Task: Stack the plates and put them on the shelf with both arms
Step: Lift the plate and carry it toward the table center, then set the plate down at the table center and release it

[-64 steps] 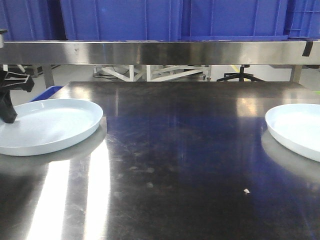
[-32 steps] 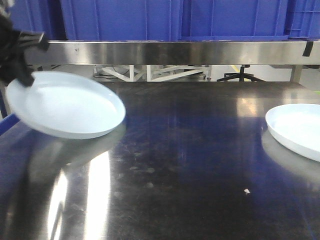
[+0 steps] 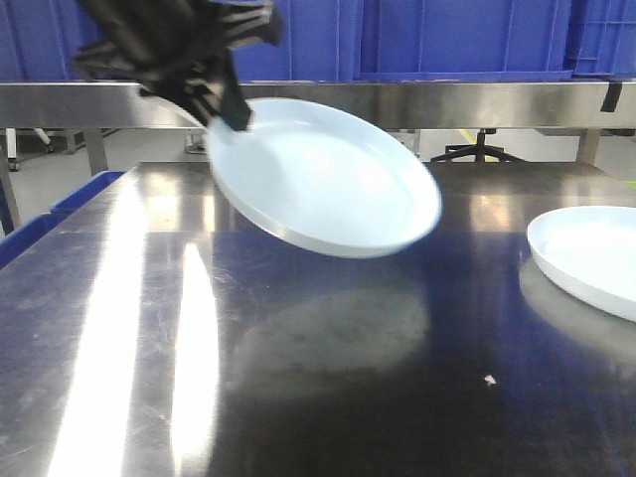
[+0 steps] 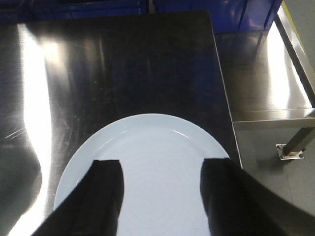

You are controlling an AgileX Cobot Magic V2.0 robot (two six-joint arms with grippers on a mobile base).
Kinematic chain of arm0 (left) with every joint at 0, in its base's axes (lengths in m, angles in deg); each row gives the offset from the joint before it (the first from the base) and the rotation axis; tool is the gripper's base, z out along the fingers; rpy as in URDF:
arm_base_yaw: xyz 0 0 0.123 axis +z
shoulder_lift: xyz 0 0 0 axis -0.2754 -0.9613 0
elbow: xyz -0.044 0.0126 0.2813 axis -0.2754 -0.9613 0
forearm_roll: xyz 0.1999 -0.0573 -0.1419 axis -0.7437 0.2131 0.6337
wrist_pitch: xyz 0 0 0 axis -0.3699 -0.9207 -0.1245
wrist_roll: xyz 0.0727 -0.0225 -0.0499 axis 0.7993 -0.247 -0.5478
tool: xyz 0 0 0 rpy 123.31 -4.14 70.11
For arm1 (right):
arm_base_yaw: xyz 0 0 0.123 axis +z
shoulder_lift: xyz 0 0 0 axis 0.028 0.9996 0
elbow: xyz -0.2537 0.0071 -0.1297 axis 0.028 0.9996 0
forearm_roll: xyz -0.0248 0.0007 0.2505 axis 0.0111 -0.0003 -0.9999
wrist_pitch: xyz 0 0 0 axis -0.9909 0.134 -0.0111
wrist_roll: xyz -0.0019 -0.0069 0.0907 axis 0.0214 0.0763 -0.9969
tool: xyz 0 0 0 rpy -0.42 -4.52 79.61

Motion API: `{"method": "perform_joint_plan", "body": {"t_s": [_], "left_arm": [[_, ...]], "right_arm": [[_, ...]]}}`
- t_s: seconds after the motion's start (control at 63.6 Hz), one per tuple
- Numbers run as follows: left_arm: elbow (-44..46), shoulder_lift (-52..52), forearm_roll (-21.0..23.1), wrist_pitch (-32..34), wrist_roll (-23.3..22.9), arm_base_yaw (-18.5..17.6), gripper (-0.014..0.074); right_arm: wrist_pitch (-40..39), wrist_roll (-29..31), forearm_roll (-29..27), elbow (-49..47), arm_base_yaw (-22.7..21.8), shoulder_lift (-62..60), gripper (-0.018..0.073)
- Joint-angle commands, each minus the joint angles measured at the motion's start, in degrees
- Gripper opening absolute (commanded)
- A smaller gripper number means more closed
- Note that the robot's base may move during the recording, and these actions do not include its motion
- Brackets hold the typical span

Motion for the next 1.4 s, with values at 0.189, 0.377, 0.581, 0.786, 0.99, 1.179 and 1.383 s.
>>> {"method": "perform_joint_plan", "body": {"t_s": [0.189,0.377,0.581,0.786,0.99,1.179,1.383], "left_arm": [[6.0,-3.7,0.8,4.3,-0.3,-3.3,0.0097],[7.0,-4.9,-0.1,4.7,-0.3,-3.3,0.0101],[7.0,-5.0,-3.5,4.7,-0.3,-3.3,0.0311],[8.2,-5.0,-4.3,2.5,-0.3,-3.1,0.0393],[10.1,-2.6,-4.4,-1.3,-0.4,-1.2,0.0071],[10.1,4.5,-5.5,-2.8,-0.4,3.9,0.0084],[5.7,14.1,-6.8,-2.8,-0.4,11.9,0.0084]], "right_arm": [[-4.1,0.0,0.2,-2.2,0.0,-0.3,0.0468],[-4.1,0.0,0.2,-2.2,0.0,-0.3,0.0468],[-4.1,0.0,0.2,-2.2,0.0,-0.3,0.0468],[-4.1,0.0,0.2,-2.2,0.0,-0.3,0.0468],[-4.1,0.0,0.2,-2.2,0.0,-0.3,0.0468],[-4.1,0.0,0.2,-2.2,0.0,-0.3,0.0468],[-4.1,0.0,0.2,-2.2,0.0,-0.3,0.0468]]}}
